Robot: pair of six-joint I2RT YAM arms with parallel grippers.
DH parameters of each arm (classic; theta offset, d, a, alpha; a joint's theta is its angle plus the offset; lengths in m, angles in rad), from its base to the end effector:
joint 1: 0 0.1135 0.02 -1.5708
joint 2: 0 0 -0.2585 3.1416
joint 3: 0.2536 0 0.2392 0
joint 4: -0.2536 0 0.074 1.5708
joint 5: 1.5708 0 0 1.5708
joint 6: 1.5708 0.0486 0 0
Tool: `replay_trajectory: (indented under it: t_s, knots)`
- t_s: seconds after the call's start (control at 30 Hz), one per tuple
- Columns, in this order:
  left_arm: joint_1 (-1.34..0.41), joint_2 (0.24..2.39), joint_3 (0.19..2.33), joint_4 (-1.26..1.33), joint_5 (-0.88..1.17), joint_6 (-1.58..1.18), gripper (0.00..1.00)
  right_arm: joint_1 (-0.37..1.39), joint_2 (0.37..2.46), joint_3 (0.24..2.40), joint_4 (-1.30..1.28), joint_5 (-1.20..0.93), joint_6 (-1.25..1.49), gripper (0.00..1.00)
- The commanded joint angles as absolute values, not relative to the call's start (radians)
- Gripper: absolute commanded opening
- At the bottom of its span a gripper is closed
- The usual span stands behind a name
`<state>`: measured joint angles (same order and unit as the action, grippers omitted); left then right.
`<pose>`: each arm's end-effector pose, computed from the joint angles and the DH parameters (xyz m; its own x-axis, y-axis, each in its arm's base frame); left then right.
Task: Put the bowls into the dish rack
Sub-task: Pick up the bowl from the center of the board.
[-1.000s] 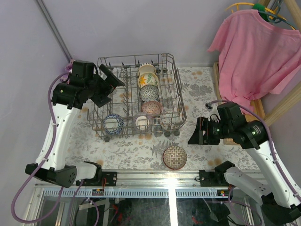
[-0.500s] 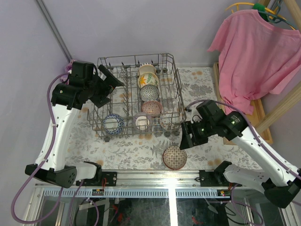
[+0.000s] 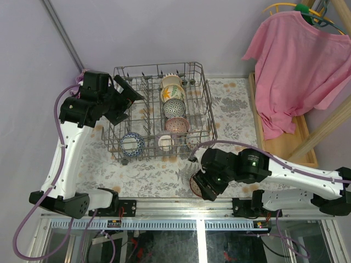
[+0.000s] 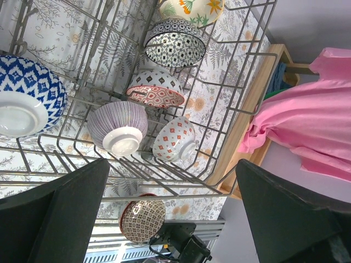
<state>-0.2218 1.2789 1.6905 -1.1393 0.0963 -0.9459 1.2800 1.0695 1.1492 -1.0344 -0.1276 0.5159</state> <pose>0.2186 -0.0541 0.4273 -0.6140 -0.6891 -0.3850 -0.3572 0.6775 -0.6430 0.0492 0.1861 0.3187 -0.6827 -0.5746 -0.4514 -0.7294 0.5718 0.3754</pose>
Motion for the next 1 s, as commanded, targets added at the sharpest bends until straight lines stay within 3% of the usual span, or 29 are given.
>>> replay_trajectory:
  t_s: [0.0, 0.97]
  knots:
    - [-0.222, 1.276, 1.714, -1.143, 0.087, -0.943, 1.00, 1.330, 1.128, 1.131, -1.022, -0.041, 0.480, 0.60]
    - [-0.221, 1.251, 1.755, -1.181, 0.083, -0.944, 1.00, 1.330, 1.353, 1.029, -0.859, -0.160, 0.290, 0.57]
